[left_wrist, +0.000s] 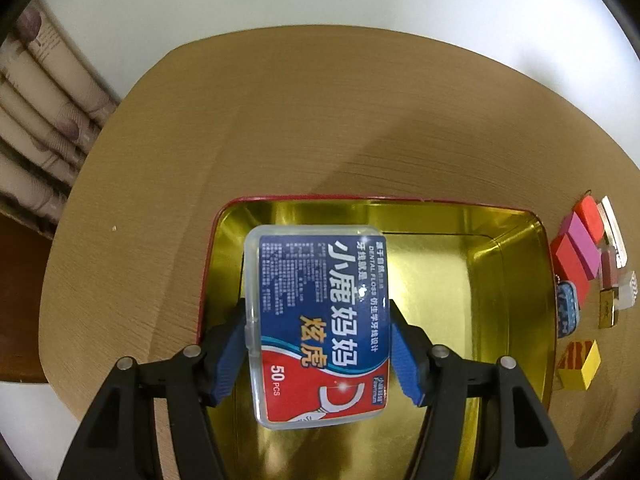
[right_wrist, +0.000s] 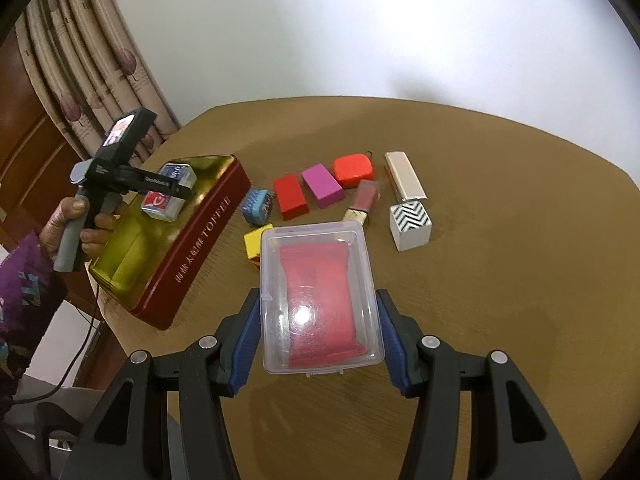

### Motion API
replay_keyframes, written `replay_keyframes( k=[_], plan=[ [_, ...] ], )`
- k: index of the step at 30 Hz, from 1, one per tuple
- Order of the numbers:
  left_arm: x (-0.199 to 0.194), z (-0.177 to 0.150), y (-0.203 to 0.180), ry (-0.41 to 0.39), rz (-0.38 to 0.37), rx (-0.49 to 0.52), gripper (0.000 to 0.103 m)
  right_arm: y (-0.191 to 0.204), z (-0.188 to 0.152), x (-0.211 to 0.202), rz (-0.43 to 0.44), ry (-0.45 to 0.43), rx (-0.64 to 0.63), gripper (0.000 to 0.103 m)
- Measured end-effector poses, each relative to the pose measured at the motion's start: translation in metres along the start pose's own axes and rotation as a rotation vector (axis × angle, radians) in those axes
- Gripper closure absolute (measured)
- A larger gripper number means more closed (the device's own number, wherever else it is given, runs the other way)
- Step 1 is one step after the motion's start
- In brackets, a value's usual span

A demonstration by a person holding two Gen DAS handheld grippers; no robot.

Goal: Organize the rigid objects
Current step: 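Carry the floss box with the left gripper into the tin tray and release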

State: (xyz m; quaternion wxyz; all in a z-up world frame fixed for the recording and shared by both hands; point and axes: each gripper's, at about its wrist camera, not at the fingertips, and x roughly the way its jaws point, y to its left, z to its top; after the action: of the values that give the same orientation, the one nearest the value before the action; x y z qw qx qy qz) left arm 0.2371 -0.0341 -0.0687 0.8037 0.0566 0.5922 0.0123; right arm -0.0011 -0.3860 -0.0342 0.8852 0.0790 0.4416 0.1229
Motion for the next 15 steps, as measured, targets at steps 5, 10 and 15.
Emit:
replay_keyframes(
  k=[5, 10, 15],
  plan=[
    [-0.003, -0.004, -0.002, -0.017, -0.038, 0.063, 0.037, 0.009, 0.001, -0.002, 0.001, -0.001, -0.016, 0.052],
    [-0.015, -0.007, 0.002, -0.049, -0.05, 0.069, 0.037, 0.014, 0.004, -0.004, 0.0, -0.006, -0.027, 0.052],
    [-0.049, -0.021, 0.005, -0.155, -0.07, 0.047, 0.037, 0.031, 0.02, -0.007, 0.018, -0.025, -0.059, 0.052]
  ],
)
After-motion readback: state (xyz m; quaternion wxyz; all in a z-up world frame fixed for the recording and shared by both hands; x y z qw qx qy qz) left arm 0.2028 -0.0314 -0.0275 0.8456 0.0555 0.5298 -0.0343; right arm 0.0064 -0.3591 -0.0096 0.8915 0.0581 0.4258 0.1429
